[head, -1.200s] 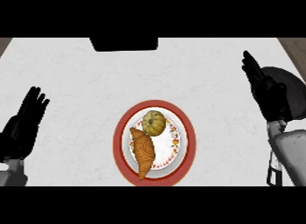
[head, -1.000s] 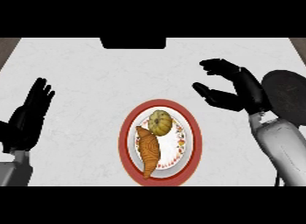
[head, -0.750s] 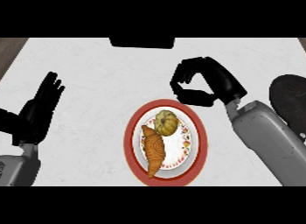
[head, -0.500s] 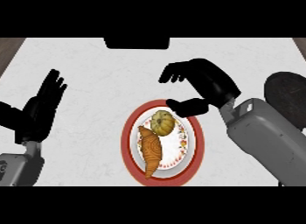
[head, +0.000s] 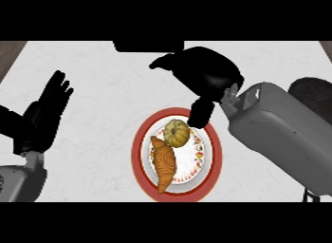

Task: Pick the squash from the plate and place it in the pan

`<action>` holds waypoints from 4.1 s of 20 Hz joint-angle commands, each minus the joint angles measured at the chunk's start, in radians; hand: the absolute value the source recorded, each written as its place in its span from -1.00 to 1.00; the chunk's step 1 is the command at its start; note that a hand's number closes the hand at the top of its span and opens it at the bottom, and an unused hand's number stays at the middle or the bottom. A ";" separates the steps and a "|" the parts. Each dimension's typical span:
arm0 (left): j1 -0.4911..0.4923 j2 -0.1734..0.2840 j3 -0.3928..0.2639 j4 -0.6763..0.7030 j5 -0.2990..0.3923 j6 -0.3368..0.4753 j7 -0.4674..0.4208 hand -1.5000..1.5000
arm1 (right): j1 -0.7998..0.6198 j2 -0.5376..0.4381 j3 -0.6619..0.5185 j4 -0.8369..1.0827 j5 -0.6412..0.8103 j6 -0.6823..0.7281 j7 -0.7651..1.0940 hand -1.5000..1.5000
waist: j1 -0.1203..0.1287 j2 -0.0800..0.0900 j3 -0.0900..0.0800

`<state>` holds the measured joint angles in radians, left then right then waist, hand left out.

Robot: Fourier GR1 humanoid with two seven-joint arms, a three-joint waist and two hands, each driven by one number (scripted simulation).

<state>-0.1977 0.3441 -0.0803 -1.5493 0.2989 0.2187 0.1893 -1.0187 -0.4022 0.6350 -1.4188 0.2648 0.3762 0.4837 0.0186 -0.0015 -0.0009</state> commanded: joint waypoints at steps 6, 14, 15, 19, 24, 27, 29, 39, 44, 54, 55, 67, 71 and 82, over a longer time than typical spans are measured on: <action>-0.024 -0.002 0.003 0.000 -0.011 -0.004 0.034 0.00 | -0.212 0.194 0.134 0.271 0.089 0.247 0.105 -1.00 | 0.011 0.005 -0.001; -0.039 -0.009 0.019 0.023 -0.026 0.001 0.024 0.00 | -0.252 0.387 0.190 0.519 0.069 0.489 0.194 -1.00 | 0.002 0.006 -0.001; 0.015 -0.013 0.015 -0.012 -0.019 -0.014 -0.003 0.00 | -0.258 0.344 0.177 0.546 0.064 0.534 0.164 -1.00 | 0.008 0.004 -0.001; 0.009 -0.043 0.002 0.006 -0.051 0.012 -0.003 0.00 | -0.248 0.400 0.170 0.525 0.029 0.614 0.264 -1.00 | -0.009 -0.001 0.000; 0.020 -0.021 0.030 -0.047 -0.023 -0.021 0.031 0.00 | -0.240 0.401 0.250 0.543 0.085 0.612 0.214 -1.00 | 0.004 0.003 0.000; 0.012 -0.050 0.014 0.003 -0.047 -0.010 0.000 0.00 | -0.253 0.402 0.297 0.449 0.108 0.668 0.264 -1.00 | -0.014 0.000 0.000; 0.014 -0.041 0.021 0.002 -0.057 -0.011 0.009 0.00 | -0.235 0.402 0.327 0.436 0.094 0.652 0.307 -1.00 | -0.008 0.000 0.000; 0.014 -0.057 0.047 -0.003 -0.050 -0.055 -0.003 0.00 | -0.209 0.402 0.434 0.462 0.039 0.531 0.317 -1.00 | 0.015 0.005 0.000; -0.004 -0.081 0.026 -0.013 -0.092 -0.018 0.025 0.00 | -0.161 0.402 0.486 0.473 0.060 0.514 0.369 -1.00 | 0.007 0.004 0.000; -0.020 -0.084 0.065 0.003 -0.089 -0.041 0.030 0.00 | -0.148 0.402 0.504 0.600 0.155 0.449 0.232 -1.00 | 0.009 0.007 0.000; -0.013 -0.095 0.023 -0.045 -0.118 -0.021 0.068 0.00 | -0.076 0.402 0.527 0.558 0.132 0.452 0.323 -1.00 | 0.008 0.004 0.001; 0.048 -0.104 0.059 -0.023 -0.115 -0.083 0.005 0.00 | -0.112 0.402 0.507 0.640 0.184 0.402 0.188 -1.00 | 0.018 0.007 0.000; -0.014 -0.113 0.079 -0.005 -0.099 -0.082 0.035 0.00 | -0.111 0.402 0.499 0.748 0.223 0.385 0.108 -1.00 | 0.015 0.010 0.001; 0.013 -0.123 0.077 -0.015 -0.142 -0.074 0.028 0.00 | 0.010 0.402 0.582 0.783 0.332 0.211 -0.069 1.00 | 0.019 0.012 0.001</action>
<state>-0.1805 0.2324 -0.0019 -1.5754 0.1756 0.1316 0.2254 -1.0777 -0.0077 1.1823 -0.6941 0.5720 0.6507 0.4830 0.0347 -0.0092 0.0012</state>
